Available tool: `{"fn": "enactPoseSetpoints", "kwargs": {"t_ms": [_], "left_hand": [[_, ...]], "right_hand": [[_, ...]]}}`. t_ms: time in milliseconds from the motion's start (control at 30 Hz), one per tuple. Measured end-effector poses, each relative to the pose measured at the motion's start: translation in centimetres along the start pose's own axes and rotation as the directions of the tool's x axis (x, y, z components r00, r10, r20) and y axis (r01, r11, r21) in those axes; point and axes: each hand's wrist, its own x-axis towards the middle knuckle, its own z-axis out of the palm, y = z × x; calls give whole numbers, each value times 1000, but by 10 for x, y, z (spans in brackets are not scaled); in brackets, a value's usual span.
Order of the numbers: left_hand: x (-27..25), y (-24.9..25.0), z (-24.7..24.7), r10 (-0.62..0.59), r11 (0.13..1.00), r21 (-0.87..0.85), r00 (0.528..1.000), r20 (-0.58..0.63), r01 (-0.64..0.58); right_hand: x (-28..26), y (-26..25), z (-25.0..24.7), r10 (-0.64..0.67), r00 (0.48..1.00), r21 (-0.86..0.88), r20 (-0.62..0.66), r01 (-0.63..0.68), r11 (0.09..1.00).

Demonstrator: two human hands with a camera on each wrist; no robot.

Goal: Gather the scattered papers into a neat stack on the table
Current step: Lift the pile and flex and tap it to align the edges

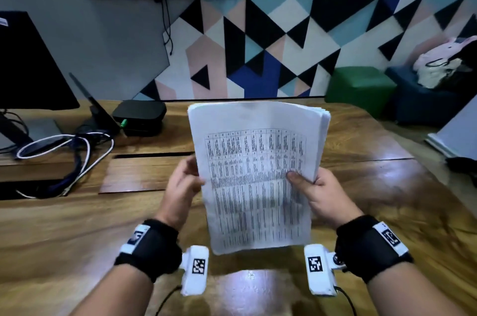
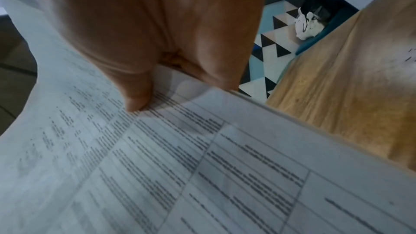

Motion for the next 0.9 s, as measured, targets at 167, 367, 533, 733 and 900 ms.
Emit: {"fn": "enactPoseSetpoints", "kwargs": {"t_ms": [167, 367, 533, 733, 900], "left_hand": [[-12, -26, 48, 212, 970, 168, 949, -234, -176], [-38, -59, 70, 353, 914, 311, 886, -300, -259], [-57, -90, 39, 143, 959, 272, 968, -204, -84], [-63, -97, 6, -178, 879, 457, 983, 49, 137], [-54, -99, -4, -313, 800, 538, 950, -3, 265]], "right_hand": [[-6, 10, 30, -87, 969, 73, -232, 107, 992], [-24, 42, 70, -127, 871, 57, -474, 175, 983], [-40, 76, 61, 107, 867, 131, -486, -48, 990], [-23, 37, 24, 6, 916, 91, -402, 34, 995], [-8, 18, 16, -54, 958, 37, -281, 67, 997]]}}
